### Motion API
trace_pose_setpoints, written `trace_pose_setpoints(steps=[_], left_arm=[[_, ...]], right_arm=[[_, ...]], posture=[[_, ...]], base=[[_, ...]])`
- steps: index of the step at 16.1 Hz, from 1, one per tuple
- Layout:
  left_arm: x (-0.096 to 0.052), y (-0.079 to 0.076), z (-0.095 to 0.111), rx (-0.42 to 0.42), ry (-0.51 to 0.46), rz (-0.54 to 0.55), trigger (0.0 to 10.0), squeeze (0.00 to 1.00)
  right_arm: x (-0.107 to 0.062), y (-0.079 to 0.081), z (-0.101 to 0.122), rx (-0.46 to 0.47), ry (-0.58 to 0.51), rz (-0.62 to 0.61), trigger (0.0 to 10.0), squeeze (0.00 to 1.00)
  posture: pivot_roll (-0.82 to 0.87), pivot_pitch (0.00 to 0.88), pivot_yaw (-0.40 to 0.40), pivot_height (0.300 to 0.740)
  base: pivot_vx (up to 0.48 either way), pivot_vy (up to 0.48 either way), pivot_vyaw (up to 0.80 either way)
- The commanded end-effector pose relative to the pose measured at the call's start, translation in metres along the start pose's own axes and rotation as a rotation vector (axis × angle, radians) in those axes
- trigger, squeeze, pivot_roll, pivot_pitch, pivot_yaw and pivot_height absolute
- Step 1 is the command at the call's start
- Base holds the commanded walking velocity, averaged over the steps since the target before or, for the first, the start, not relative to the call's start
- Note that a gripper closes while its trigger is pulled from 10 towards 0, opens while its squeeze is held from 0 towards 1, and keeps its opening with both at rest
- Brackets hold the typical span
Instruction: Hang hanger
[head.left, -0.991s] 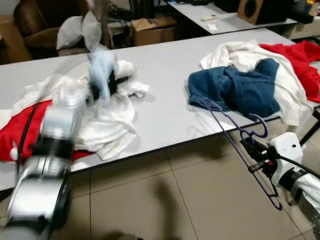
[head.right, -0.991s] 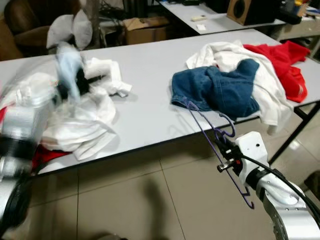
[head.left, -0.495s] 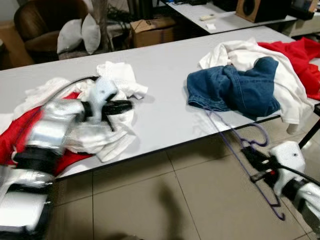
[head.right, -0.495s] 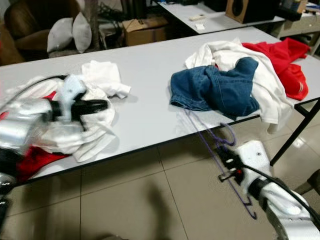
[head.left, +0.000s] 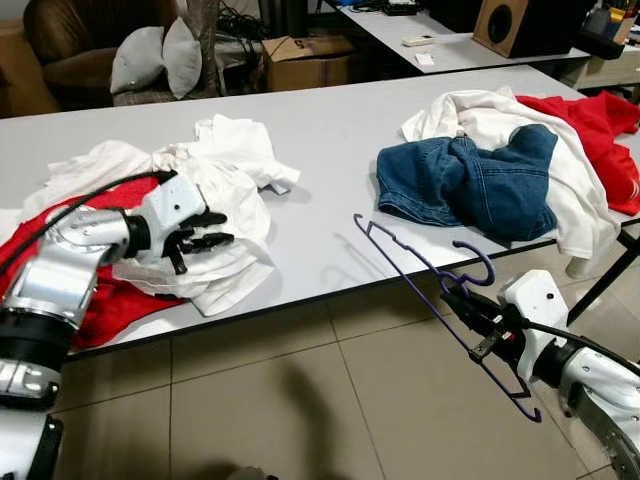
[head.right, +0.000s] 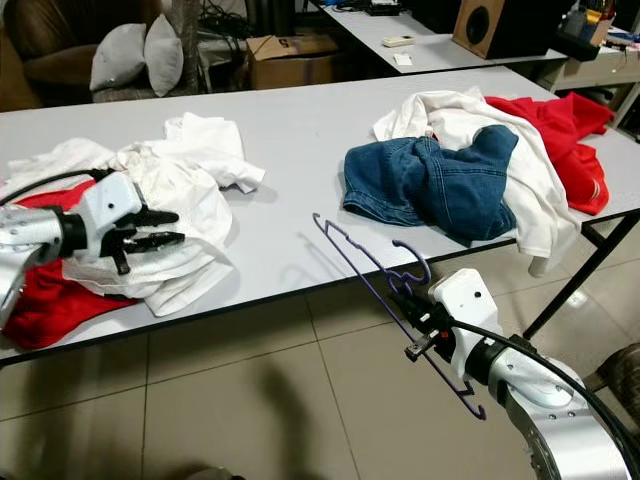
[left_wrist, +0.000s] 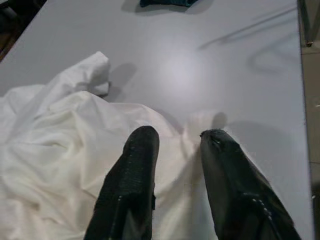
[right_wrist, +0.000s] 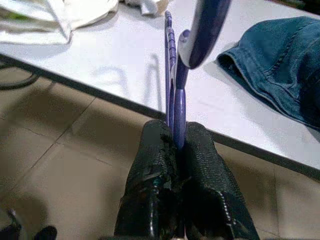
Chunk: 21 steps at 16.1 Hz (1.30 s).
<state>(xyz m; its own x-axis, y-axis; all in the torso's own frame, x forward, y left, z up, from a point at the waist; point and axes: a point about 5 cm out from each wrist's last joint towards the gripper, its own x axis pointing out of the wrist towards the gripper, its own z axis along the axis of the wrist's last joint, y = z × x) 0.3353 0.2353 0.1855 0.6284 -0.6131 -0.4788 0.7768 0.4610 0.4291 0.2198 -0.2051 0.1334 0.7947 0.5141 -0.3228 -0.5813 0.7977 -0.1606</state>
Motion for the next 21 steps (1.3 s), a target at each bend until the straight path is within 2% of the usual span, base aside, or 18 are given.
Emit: trace_pose_setpoints(steps=[1, 4, 5, 6, 8, 10, 11, 15, 16, 18, 20, 21], left_arm=[[0.0, 0.003, 0.002, 0.031, 0.013, -0.001, 10.0, 1.0], [0.006, 0.002, 0.003, 0.073, 0.025, 0.0, 10.0, 1.0], [0.01, -0.001, -0.001, 0.066, 0.047, -0.035, 10.0, 0.03], [0.011, -0.003, -0.008, 0.081, 0.096, -0.066, 10.0, 0.0], [0.009, 0.002, -0.01, 0.073, 0.118, -0.067, 10.0, 0.0], [0.007, -0.001, -0.009, 0.045, 0.099, -0.117, 9.5, 0.0], [0.005, -0.003, -0.01, 0.023, 0.095, -0.138, 10.0, 0.0], [-0.006, -0.003, -0.008, -0.035, 0.035, -0.138, 10.0, 0.0], [-0.007, -0.004, -0.01, -0.045, 0.048, -0.146, 10.0, 0.0], [-0.001, -0.007, -0.019, 0.005, 0.11, -0.119, 10.0, 0.0], [0.016, -0.013, -0.026, 0.001, 0.117, -0.052, 10.0, 0.0], [0.018, -0.016, -0.03, 0.01, 0.132, -0.046, 10.0, 0.0]], right_arm=[[0.0, -0.003, 0.003, -0.015, 0.002, 0.024, 10.0, 0.0], [0.0, -0.007, 0.002, -0.033, 0.017, 0.04, 10.0, 0.0], [0.002, -0.009, 0.0, -0.035, 0.015, 0.035, 10.0, 0.0], [0.002, -0.01, -0.002, -0.052, 0.032, 0.016, 10.0, 0.0], [0.0, -0.011, -0.001, -0.032, 0.014, 0.004, 10.0, 0.0], [-0.003, -0.012, -0.004, -0.026, 0.019, -0.017, 10.0, 0.0], [-0.004, -0.011, -0.004, -0.027, 0.017, -0.016, 10.0, 0.0], [-0.004, -0.014, -0.005, -0.036, 0.03, 0.006, 10.0, 0.0], [-0.002, -0.014, -0.004, -0.039, 0.028, 0.014, 10.0, 0.0], [0.002, -0.015, -0.002, -0.043, 0.024, 0.022, 10.0, 0.0], [0.007, -0.013, 0.001, -0.046, 0.018, 0.028, 10.0, 0.0], [0.007, -0.012, 0.002, -0.044, 0.012, 0.028, 10.0, 0.0]], posture=[[-0.01, 0.0, -0.021, 0.74], [-0.02, 0.0, -0.013, 0.74], [-0.04, 0.0, 0.001, 0.74], [-0.04, 0.0, 0.004, 0.74], [-0.05, 0.0, 0.019, 0.74], [-0.07, 0.0, 0.04, 0.74], [-0.07, 0.0, 0.04, 0.74], [-0.05, 0.0, 0.002, 0.74], [-0.04, 0.0, -0.009, 0.74], [-0.03, 0.0, -0.02, 0.74], [-0.04, 0.0, -0.012, 0.74], [-0.05, 0.0, -0.006, 0.74]], base=[[0.0, 0.0, 0.0], [0.0, 0.0, 0.0], [0.0, 0.0, 0.0], [0.0, 0.0, 0.0], [0.0, 0.0, 0.0], [0.0, 0.0, 0.0], [0.0, 0.0, 0.0], [0.0, 0.0, 0.0], [0.0, 0.0, 0.0], [0.0, 0.0, 0.0], [0.0, 0.0, 0.0], [0.0, 0.0, 0.0]])
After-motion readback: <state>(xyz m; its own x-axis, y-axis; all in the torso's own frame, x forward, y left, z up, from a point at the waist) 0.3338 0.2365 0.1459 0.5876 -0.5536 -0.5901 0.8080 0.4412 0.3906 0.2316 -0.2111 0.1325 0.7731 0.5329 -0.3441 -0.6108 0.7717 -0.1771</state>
